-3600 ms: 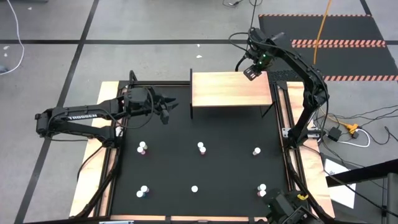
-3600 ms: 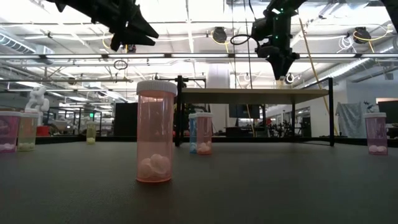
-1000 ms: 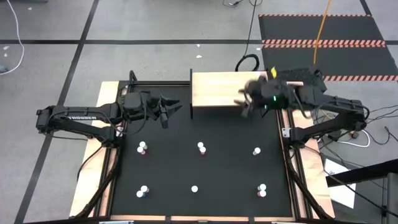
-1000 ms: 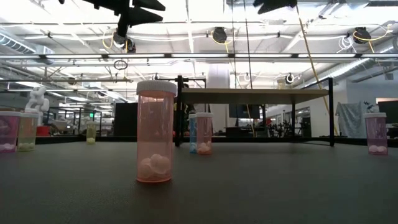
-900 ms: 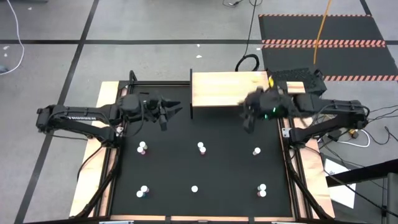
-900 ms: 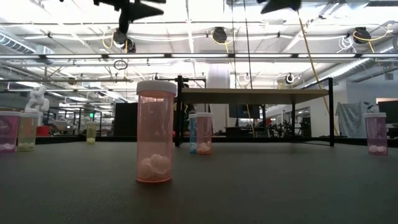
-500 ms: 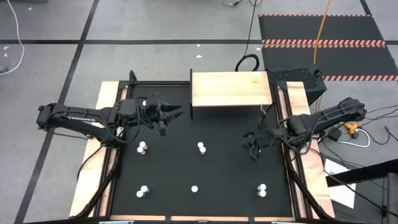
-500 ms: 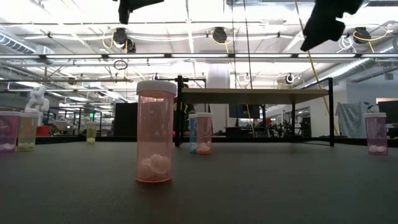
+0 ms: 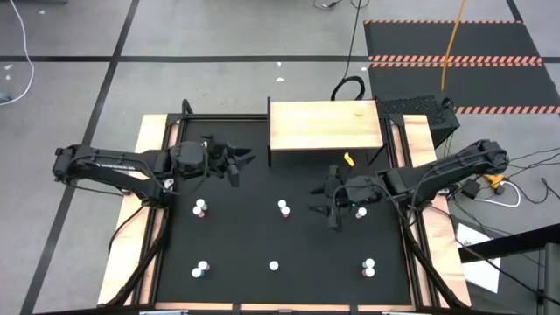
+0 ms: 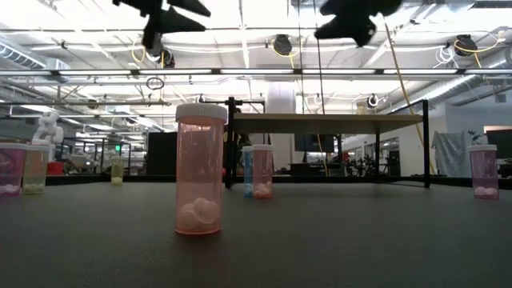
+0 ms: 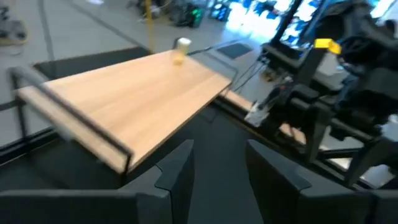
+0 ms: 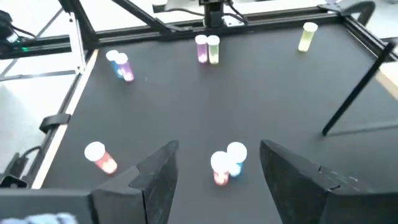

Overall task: Pick and place medicine bottles onto shelf by color
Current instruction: Put the top yellow pill bottle on the shelf aligned with the other yellow pill bottle

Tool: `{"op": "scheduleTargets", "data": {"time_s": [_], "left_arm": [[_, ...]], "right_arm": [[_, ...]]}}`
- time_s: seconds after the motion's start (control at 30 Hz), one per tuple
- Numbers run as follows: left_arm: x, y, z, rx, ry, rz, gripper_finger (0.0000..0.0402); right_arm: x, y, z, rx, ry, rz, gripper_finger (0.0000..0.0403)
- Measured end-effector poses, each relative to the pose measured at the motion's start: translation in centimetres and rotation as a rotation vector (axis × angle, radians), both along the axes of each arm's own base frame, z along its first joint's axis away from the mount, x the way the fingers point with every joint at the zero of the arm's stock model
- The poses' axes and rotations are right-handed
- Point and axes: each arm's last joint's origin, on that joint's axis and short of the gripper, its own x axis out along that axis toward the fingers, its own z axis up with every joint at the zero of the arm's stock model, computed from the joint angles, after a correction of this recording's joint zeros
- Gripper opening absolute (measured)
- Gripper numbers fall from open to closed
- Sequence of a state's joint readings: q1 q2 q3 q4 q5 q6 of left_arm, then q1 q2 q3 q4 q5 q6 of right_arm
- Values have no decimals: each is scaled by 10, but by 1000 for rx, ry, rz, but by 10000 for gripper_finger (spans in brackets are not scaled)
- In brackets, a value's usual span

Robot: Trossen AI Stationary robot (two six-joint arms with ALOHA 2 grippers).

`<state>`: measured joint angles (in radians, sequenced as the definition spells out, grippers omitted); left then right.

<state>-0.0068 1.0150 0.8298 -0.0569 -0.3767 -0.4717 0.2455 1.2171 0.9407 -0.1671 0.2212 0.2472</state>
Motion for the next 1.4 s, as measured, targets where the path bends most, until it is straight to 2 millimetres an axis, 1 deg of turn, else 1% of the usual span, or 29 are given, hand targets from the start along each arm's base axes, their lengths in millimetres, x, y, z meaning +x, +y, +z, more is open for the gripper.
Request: {"op": "scheduleTargets", "data": {"time_s": [0.13, 0.2, 0.3, 0.37, 0.43, 0.5, 0.6, 0.73, 0.87, 0.93, 1.0, 1.23, 1.33, 1.4], "left_arm": [[-15, 1, 17, 5, 96, 46, 145], [-22, 2, 25, 15, 145, 87, 145], [-34, 6, 35, -9, 206, 229, 145], [-43, 12, 31, -54, 256, 331, 145], [-48, 18, 25, -94, 314, 392, 145], [-54, 22, 12, -139, 390, 444, 145], [-60, 26, -7, -195, 468, 511, 145], [-66, 33, -36, -261, 499, 608, 146], [-76, 44, -65, -322, 559, 709, 151], [-80, 50, -77, -356, 585, 754, 167], [-82, 57, -87, -391, 578, 778, 192], [-82, 71, -115, -385, 560, 707, 300], [-85, 75, -125, -385, 551, 716, 332], [-88, 77, -131, -395, 557, 737, 345]], "right_arm": [[13, -8, 12, -35, -20, 0, 219], [21, -12, 20, -53, -51, -7, 219], [36, -19, 29, -63, -84, -35, 219], [51, -24, 34, -55, -116, -52, 219], [66, -27, 39, -34, -149, -36, 219], [80, -28, 45, -8, -196, -26, 219], [93, -28, 53, 0, -224, -30, 219], [95, -31, 57, 9, -235, -45, 219], [87, -33, 61, 35, -201, -61, 220], [82, -33, 62, 33, -177, -61, 220], [81, -33, 62, 33, -169, -62, 220], [78, -33, 63, 48, -156, -70, 220], [78, -33, 62, 66, -154, -78, 220], [78, -34, 62, 71, -154, -82, 220]]}}
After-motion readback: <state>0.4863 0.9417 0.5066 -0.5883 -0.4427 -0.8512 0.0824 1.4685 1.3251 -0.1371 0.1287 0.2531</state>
